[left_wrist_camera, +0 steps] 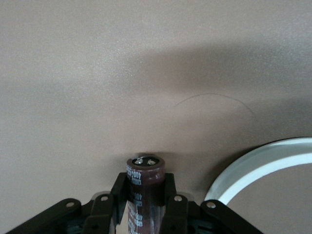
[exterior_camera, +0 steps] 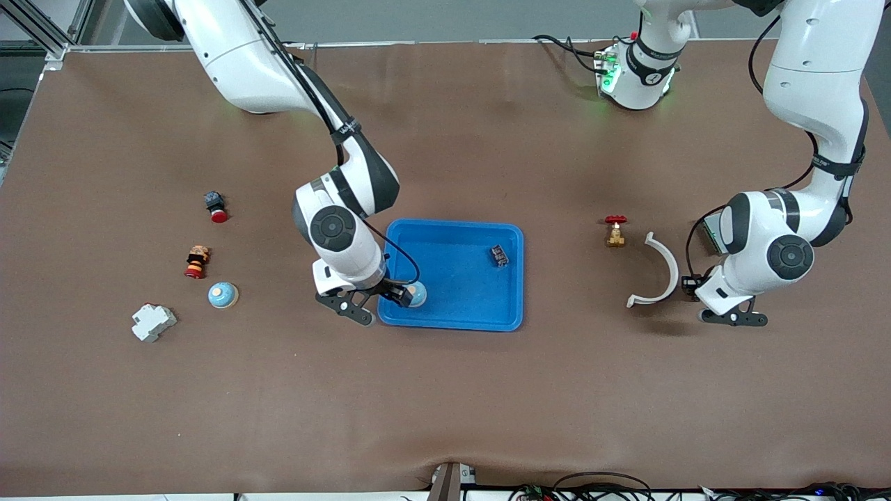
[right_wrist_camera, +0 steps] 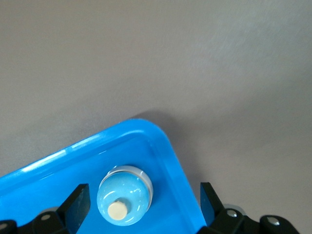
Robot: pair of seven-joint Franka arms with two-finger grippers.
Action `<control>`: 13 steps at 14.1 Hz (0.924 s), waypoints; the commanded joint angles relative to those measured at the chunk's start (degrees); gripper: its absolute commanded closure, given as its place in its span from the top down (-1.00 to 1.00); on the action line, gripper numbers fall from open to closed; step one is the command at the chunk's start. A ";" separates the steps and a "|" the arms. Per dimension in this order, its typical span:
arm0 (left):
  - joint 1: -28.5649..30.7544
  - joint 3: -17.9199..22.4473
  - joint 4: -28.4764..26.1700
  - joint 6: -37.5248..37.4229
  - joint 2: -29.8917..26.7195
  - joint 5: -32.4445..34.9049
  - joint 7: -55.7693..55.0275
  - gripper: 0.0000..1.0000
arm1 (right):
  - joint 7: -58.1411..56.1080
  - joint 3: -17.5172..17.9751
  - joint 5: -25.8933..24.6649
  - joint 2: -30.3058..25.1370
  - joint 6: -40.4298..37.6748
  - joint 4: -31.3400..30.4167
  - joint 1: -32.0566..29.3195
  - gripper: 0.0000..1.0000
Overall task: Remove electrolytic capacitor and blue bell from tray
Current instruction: 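Reach the right gripper to the second bell while the left gripper releases the capacitor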
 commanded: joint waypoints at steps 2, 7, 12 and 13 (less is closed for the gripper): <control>0.50 -0.23 0.19 0.68 0.03 1.09 0.49 -0.93 | 5.75 -0.89 -1.75 3.86 -0.03 4.39 2.59 1.00; 0.59 -0.23 0.81 0.59 0.03 1.00 1.02 1.00 | 10.94 -0.89 -6.76 6.50 -0.03 6.07 4.00 1.00; 0.68 -0.32 1.77 -0.11 -0.67 1.00 1.02 1.00 | 12.34 -0.89 -6.85 7.82 1.54 6.68 4.96 1.00; 0.59 -0.32 2.04 -0.63 -0.93 0.74 0.67 1.00 | 12.52 -0.89 -6.85 8.08 2.08 6.68 5.14 1.00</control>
